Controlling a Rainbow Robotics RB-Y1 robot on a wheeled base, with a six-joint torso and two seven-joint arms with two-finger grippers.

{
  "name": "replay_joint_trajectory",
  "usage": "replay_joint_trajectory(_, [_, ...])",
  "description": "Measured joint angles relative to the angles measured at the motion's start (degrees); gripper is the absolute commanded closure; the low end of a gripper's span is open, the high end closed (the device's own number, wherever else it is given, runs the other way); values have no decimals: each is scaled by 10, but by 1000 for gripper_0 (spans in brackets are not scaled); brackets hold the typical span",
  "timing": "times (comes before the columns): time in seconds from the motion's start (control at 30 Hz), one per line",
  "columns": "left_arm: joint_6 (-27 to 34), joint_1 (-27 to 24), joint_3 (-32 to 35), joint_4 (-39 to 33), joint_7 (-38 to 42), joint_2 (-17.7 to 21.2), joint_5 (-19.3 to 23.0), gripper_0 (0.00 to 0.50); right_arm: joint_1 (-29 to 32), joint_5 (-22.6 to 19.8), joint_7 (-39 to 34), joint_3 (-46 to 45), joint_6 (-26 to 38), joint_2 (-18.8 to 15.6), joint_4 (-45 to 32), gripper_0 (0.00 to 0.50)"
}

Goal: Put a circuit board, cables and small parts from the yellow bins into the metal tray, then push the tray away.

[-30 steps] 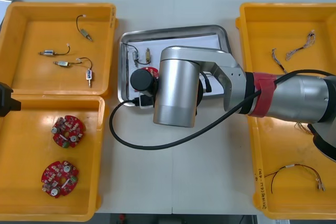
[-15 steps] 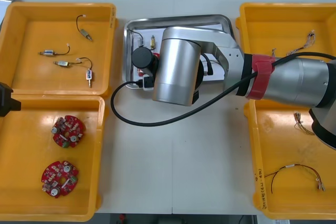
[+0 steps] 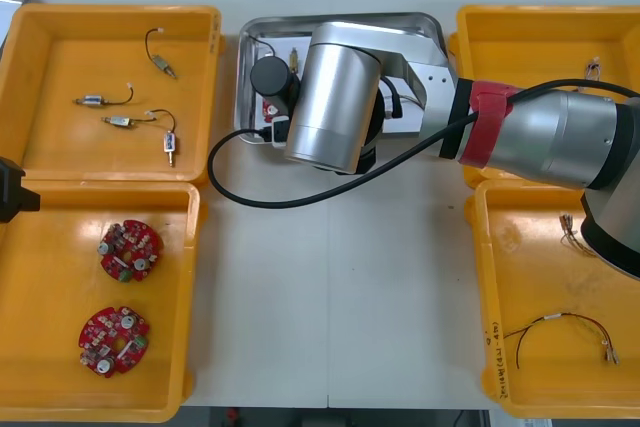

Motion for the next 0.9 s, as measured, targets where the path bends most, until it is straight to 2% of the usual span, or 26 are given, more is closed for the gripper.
replay_joint_trajectory(0.9, [0,0,0,0,0,0,0,0,-19,0,6,-17,-111,27,118,500])
